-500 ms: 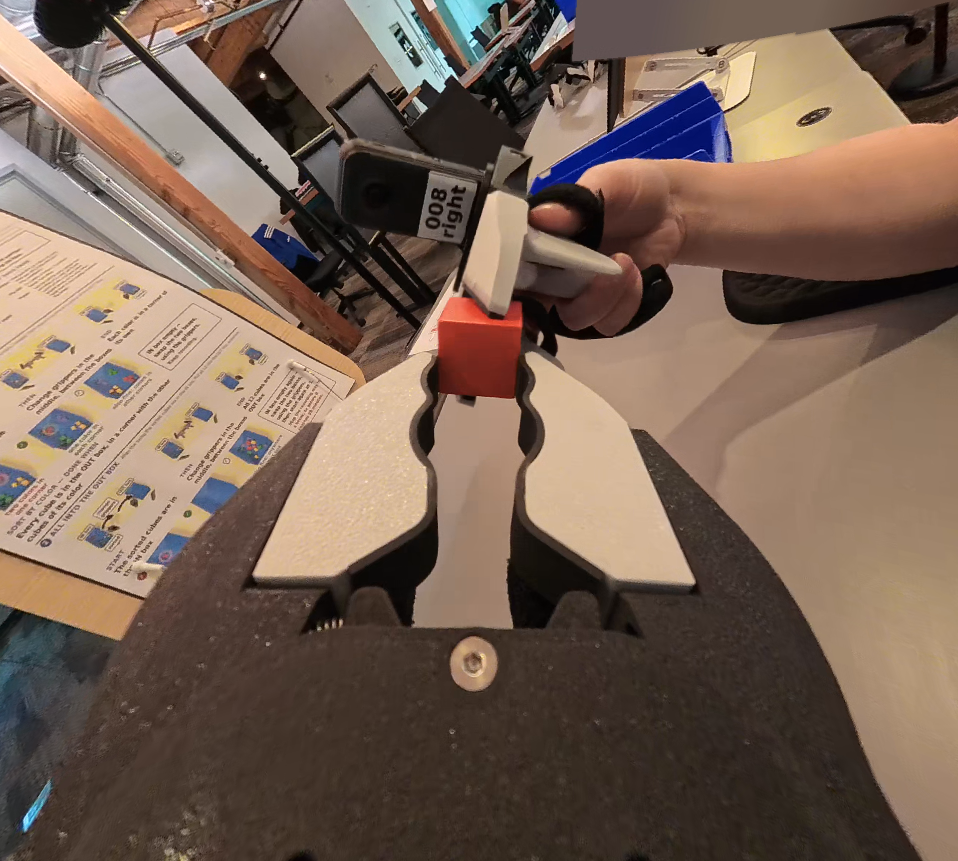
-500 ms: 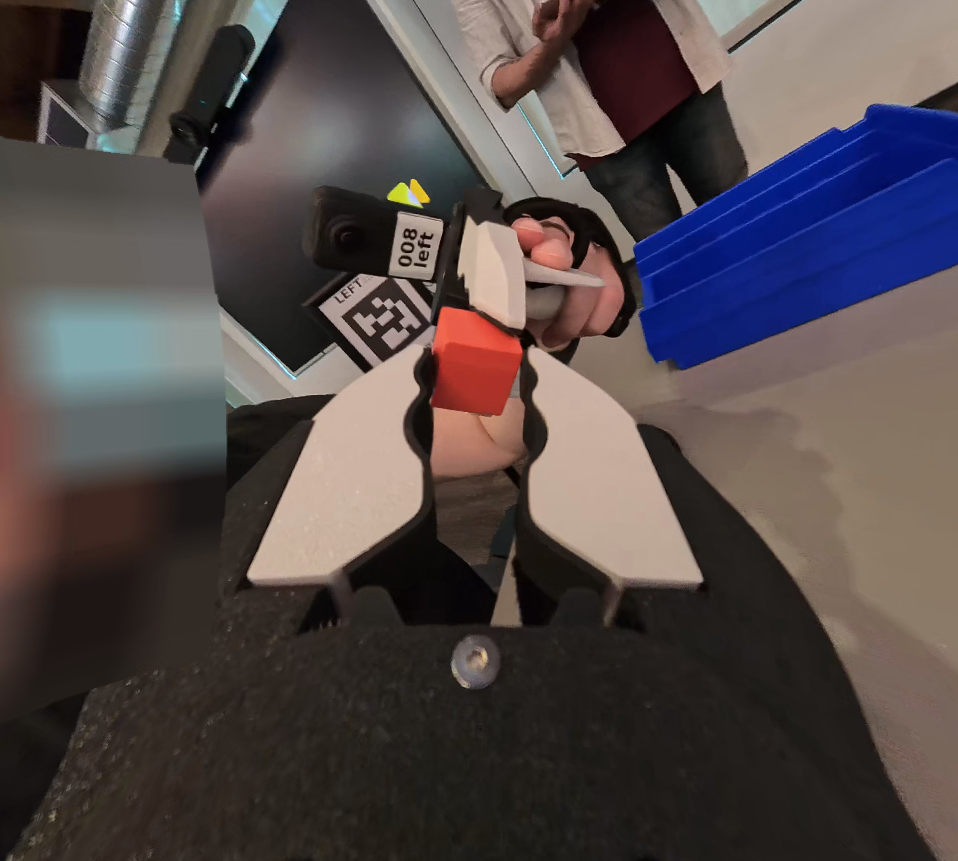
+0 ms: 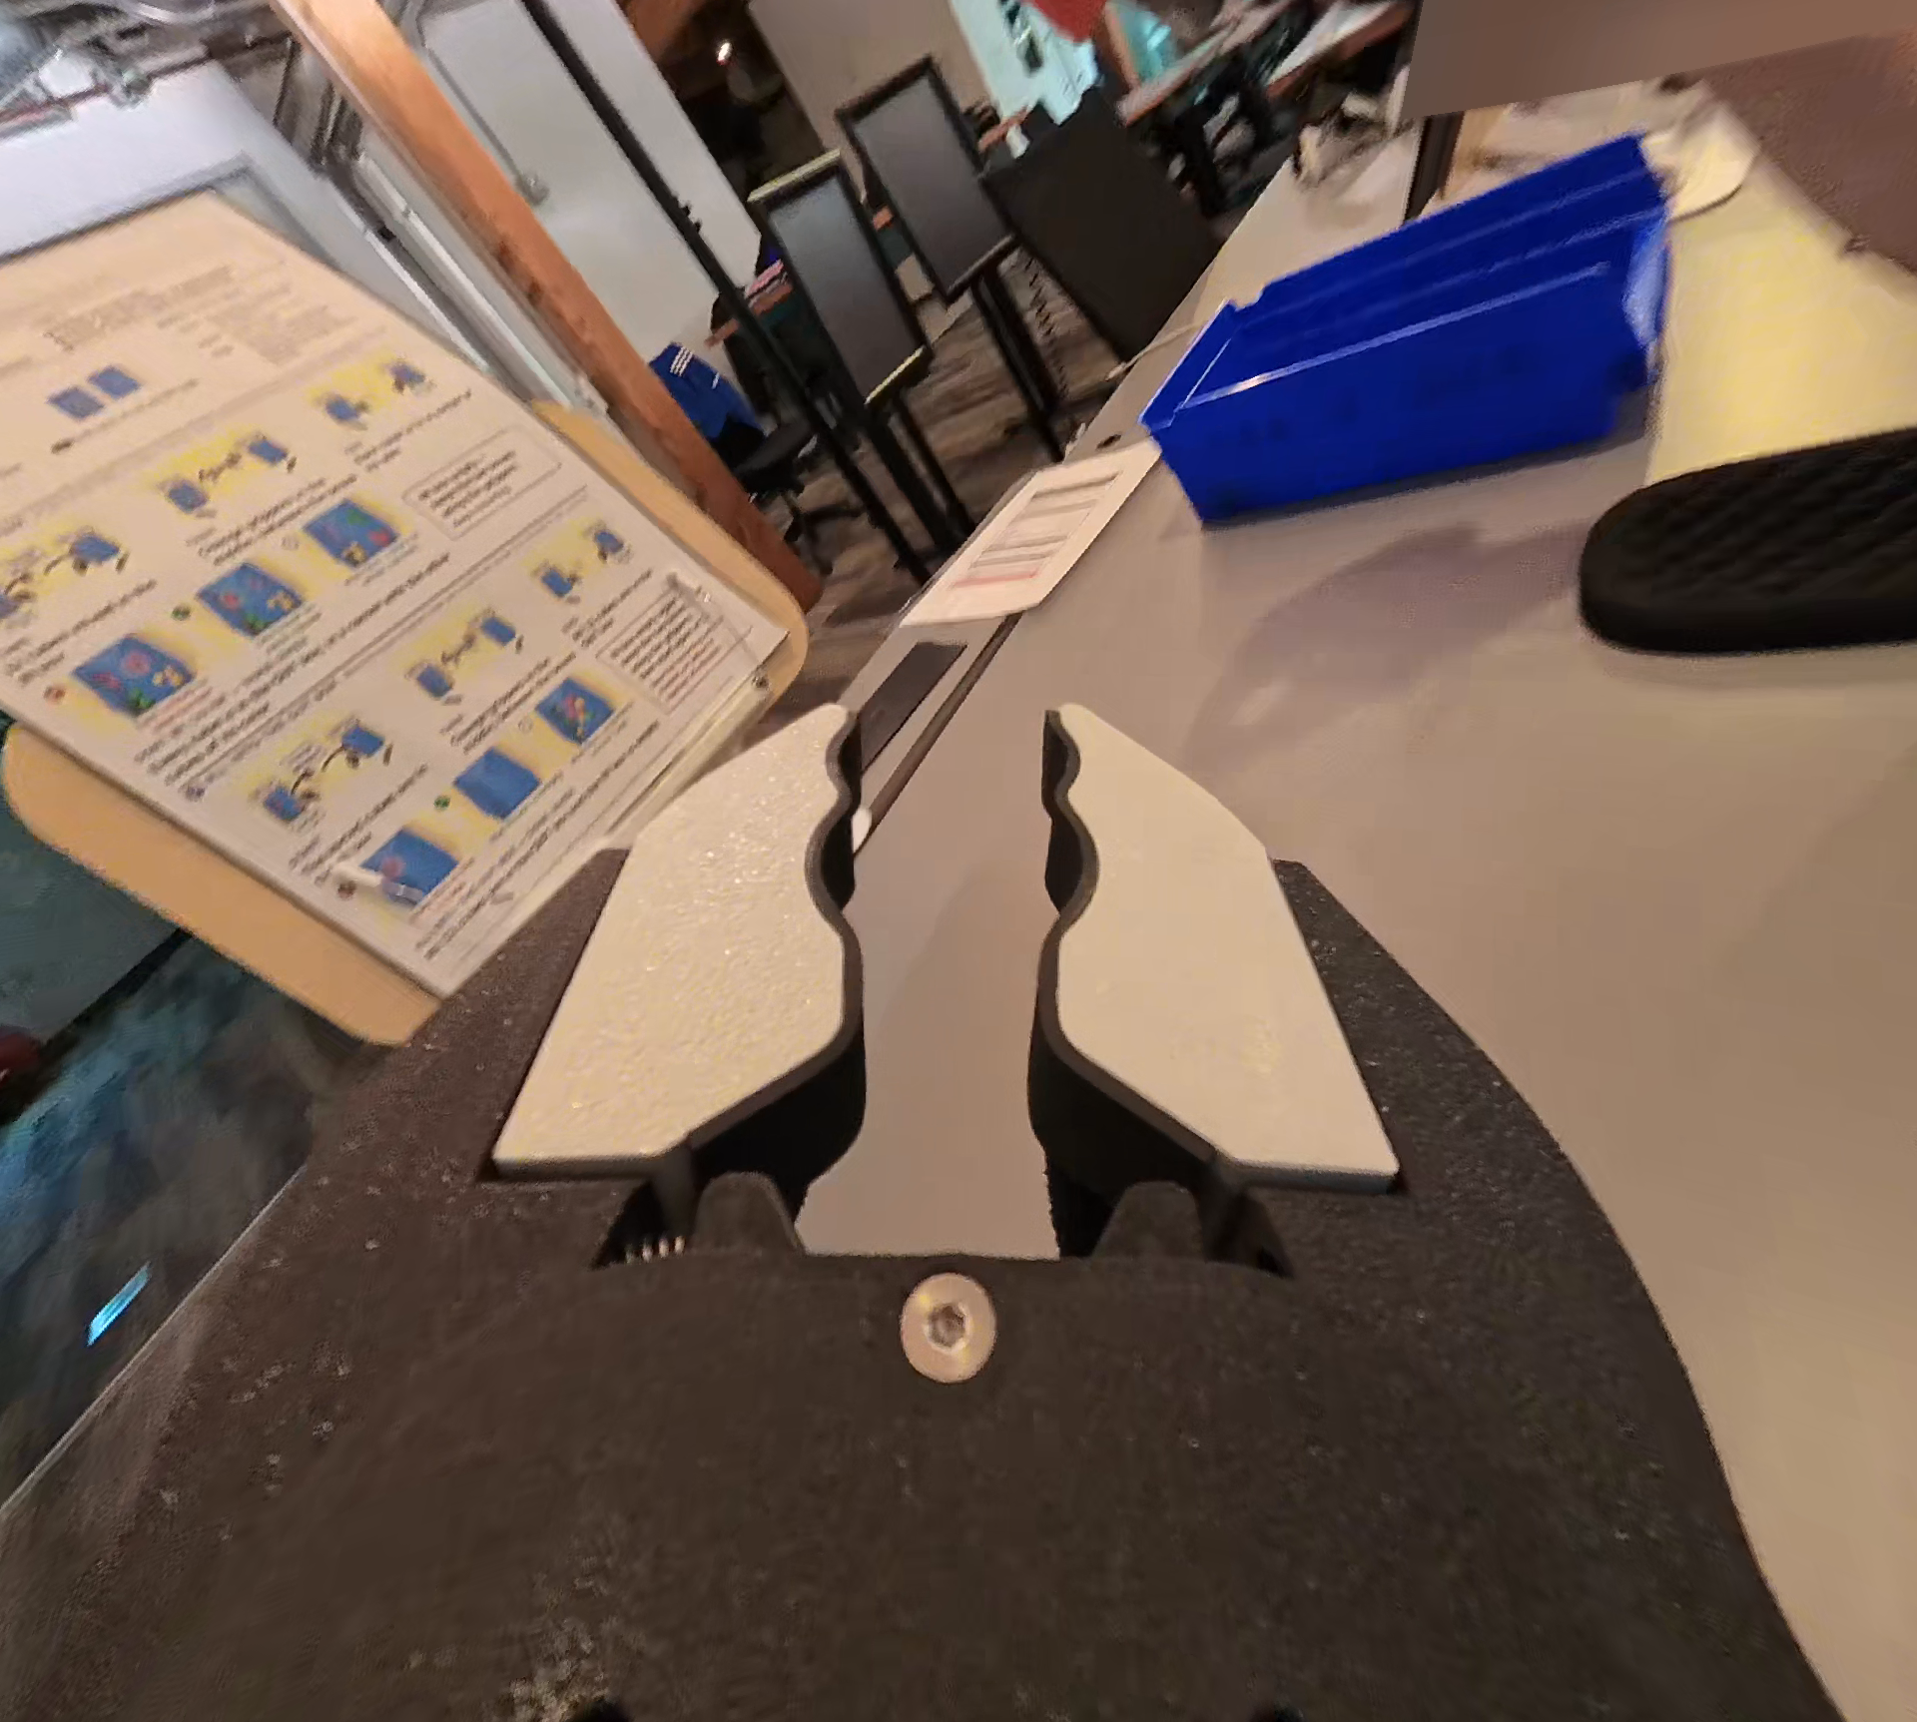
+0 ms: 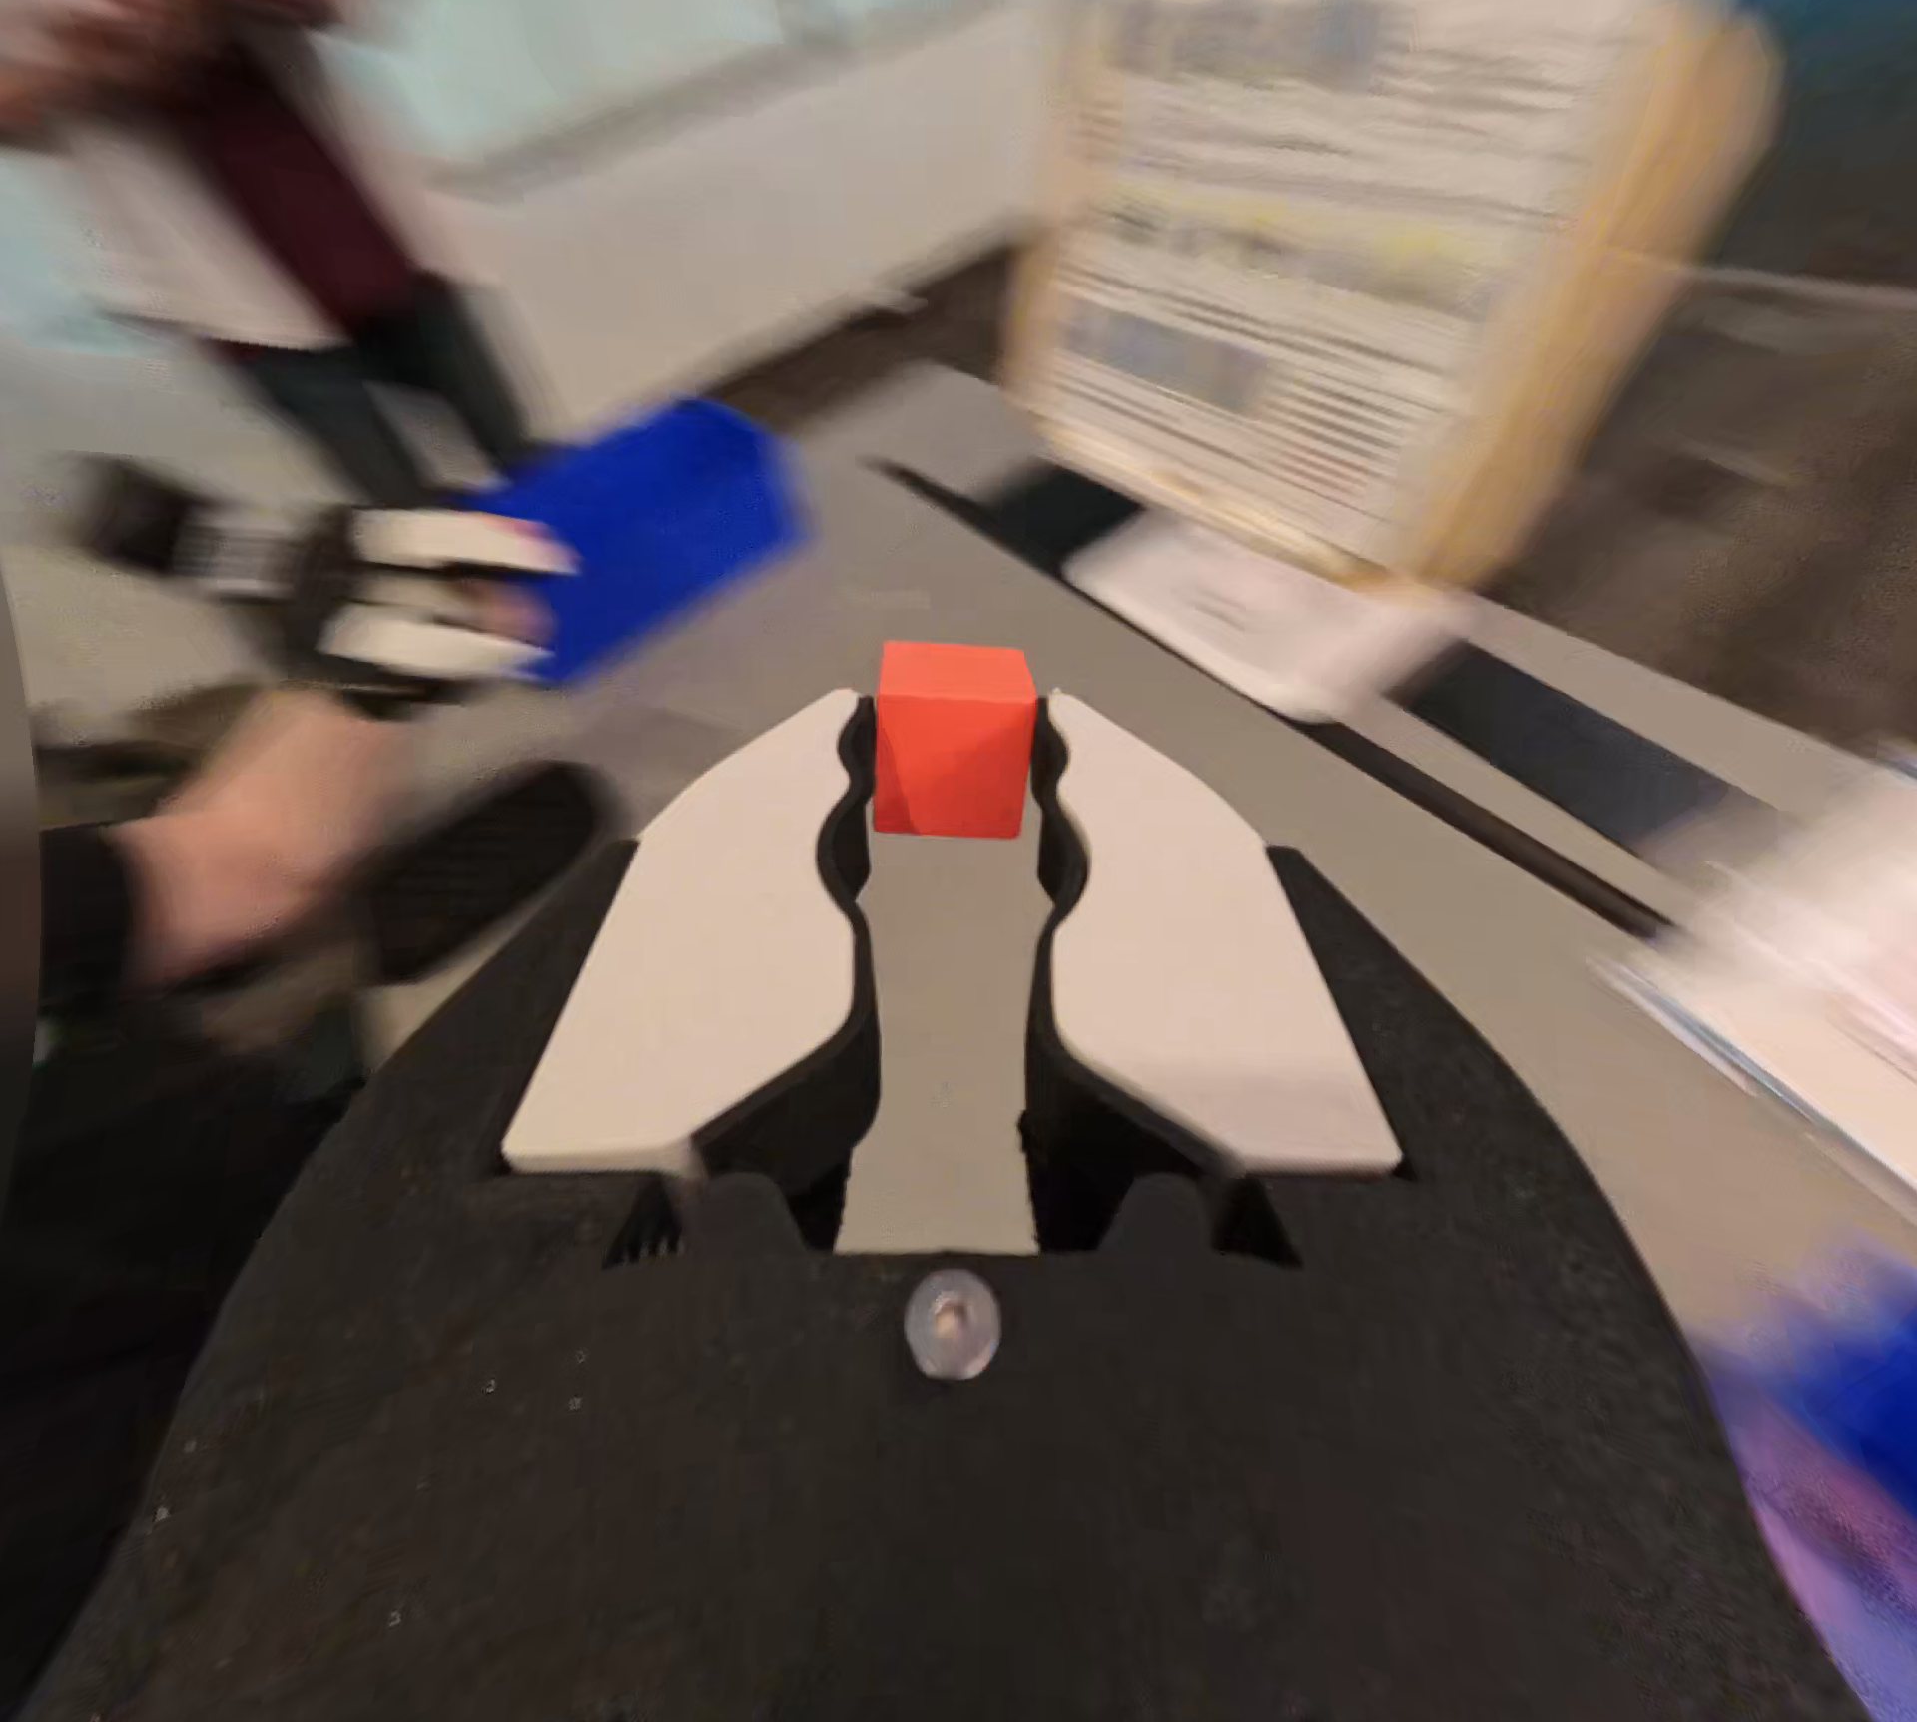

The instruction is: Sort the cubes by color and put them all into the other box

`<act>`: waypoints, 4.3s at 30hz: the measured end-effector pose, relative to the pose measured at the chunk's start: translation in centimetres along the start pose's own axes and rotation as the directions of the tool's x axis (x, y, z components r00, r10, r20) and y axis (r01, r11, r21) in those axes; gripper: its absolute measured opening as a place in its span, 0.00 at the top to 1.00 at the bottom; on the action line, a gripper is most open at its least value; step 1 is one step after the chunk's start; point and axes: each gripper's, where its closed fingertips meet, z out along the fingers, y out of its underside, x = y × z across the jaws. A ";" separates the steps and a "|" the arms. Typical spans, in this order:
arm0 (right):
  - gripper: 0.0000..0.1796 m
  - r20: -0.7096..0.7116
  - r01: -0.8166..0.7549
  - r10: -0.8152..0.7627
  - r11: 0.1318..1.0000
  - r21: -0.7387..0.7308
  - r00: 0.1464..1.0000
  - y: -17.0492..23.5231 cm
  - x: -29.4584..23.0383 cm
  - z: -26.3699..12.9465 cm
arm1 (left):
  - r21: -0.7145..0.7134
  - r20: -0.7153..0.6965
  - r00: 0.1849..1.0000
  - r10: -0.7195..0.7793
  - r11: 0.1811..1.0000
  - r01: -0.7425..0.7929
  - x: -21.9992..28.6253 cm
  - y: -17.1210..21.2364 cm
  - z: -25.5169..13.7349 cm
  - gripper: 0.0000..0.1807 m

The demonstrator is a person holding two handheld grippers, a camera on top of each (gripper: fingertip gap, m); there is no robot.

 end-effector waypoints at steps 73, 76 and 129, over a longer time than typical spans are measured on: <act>0.79 -0.041 0.225 -0.254 0.911 -0.346 0.966 7.9 -4.8 5.5 | -0.955 0.116 0.894 -0.433 0.198 0.220 -11.4 32.7 -26.4 0.83; 0.79 -0.045 0.218 -0.251 0.906 -0.362 0.967 8.2 -4.6 5.6 | -0.959 0.102 0.875 -0.472 0.187 0.213 -10.9 32.7 -26.2 0.84; 0.88 0.772 -0.327 0.370 0.919 -0.222 0.517 5.4 -15.2 16.4 | 0.137 -0.149 0.986 0.076 0.989 -0.056 0.8 -3.2 7.7 0.83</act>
